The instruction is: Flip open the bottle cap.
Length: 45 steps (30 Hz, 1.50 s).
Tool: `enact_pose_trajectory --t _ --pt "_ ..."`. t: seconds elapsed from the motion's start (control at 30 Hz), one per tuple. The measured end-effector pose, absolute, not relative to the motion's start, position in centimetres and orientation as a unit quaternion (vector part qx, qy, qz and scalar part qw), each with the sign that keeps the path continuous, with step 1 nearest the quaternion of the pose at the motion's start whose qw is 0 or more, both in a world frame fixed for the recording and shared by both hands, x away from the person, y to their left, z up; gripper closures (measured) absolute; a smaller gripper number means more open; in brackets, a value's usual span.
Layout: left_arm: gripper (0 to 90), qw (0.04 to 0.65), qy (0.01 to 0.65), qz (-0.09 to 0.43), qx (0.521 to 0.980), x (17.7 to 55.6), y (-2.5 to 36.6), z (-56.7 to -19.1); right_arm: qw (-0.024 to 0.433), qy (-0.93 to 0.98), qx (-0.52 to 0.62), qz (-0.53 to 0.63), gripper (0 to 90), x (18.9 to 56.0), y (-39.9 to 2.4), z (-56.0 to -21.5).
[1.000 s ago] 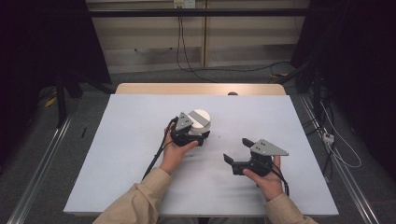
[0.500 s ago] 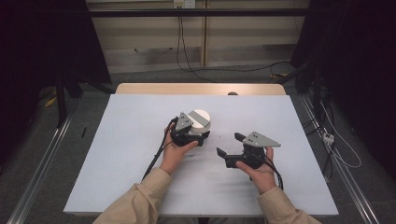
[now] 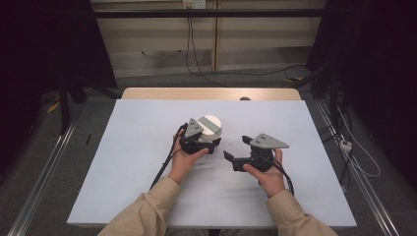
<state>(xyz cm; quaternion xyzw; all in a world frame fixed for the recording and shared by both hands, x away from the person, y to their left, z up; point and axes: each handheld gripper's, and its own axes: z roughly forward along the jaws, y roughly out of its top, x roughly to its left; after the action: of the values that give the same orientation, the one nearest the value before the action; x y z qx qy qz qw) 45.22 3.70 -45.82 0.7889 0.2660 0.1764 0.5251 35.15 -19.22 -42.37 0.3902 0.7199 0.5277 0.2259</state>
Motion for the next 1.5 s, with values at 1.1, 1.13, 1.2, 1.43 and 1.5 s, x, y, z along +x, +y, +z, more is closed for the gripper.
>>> enact_pose_trajectory --t 1.1,1.13,1.2,1.43,1.5 --pt "18.6 0.528 0.268 0.174 0.787 45.2 3.7 -45.9 0.208 0.739 0.378 0.518 90.0 38.0 -16.7 -41.5" --pt "18.6 0.528 0.268 0.174 0.787 45.2 3.7 -45.9 0.209 0.739 0.377 0.518 90.0 38.0 -16.7 -41.6" --pt "18.6 0.528 0.269 0.173 0.787 45.2 3.7 -45.9 0.21 0.736 0.38 0.519 90.0 38.1 -16.8 -41.6" --pt "18.6 0.527 0.268 0.174 0.787 45.2 3.7 -45.9 0.214 0.736 0.374 0.522 90.0 38.3 -16.6 -41.1" --pt "18.6 0.528 0.268 0.174 0.787 45.2 3.7 -45.9 0.213 0.736 0.374 0.522 90.0 38.3 -16.5 -41.0"
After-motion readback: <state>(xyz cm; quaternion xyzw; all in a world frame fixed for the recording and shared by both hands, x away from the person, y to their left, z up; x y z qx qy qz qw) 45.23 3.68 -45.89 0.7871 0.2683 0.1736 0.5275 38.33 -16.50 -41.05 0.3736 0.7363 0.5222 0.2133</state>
